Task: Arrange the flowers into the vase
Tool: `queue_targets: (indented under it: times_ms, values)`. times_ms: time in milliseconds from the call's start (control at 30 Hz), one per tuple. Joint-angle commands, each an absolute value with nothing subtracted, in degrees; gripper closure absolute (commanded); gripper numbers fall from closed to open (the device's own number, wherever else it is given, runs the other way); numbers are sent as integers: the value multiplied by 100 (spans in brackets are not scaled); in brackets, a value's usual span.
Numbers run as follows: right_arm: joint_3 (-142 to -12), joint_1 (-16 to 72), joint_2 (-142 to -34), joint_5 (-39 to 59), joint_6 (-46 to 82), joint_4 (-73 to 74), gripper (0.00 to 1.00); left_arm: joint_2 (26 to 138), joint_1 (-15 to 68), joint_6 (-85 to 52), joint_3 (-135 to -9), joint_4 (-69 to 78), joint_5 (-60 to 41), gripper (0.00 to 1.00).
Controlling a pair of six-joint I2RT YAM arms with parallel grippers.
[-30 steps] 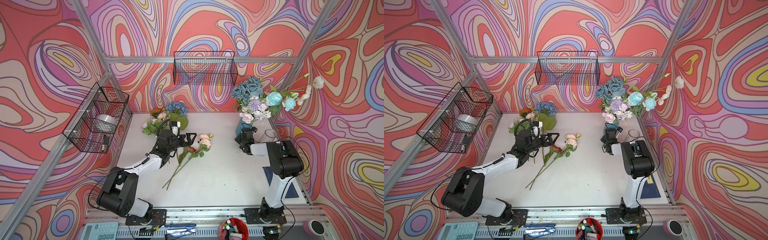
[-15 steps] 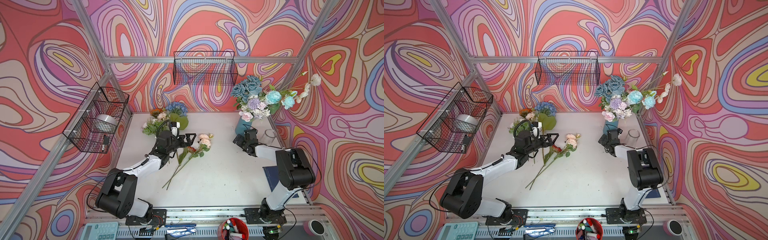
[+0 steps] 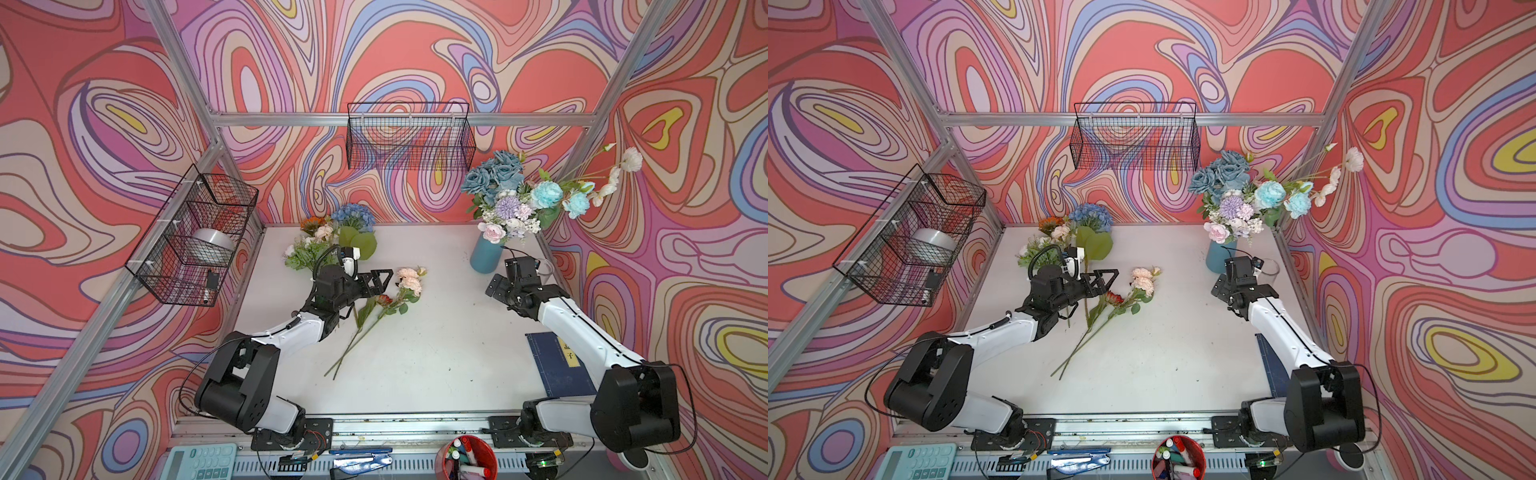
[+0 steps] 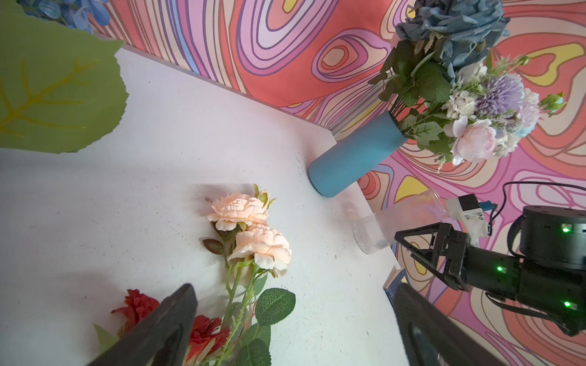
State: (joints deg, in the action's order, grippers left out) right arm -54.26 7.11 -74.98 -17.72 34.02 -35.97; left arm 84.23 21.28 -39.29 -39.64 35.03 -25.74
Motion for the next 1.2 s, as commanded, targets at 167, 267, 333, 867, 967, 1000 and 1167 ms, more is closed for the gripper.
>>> queue_targets:
  times_ms: [167,267,333,867,967,1000,1167]
  values:
    - [-6018,643,-7220,-3192,2782,-4469,1,8412,2088,-3979,-3918,3714,-2688,0]
    - [-6010,443,-7232,-3230,2469,-3976,2,8394,2084,-3982,-3877,3700,-2657,0]
    - [-5913,331,-7194,-3093,2251,-3412,2,8372,2091,-3982,-3850,3662,-2648,0]
    - [-5563,-316,-7844,-2702,1777,-1454,1,7778,2091,-3660,-3788,2860,-2293,0]
    - [-5422,-359,-7903,-2589,1749,-1131,4,7765,2090,-3685,-3784,2861,-2303,0]
    - [-5373,-357,-7907,-2518,1749,-1037,5,7761,2088,-3699,-3792,2850,-2303,0]
    - [-5262,-360,-7948,-2355,1776,-886,15,7639,2084,-3667,-3784,2771,-2246,0]
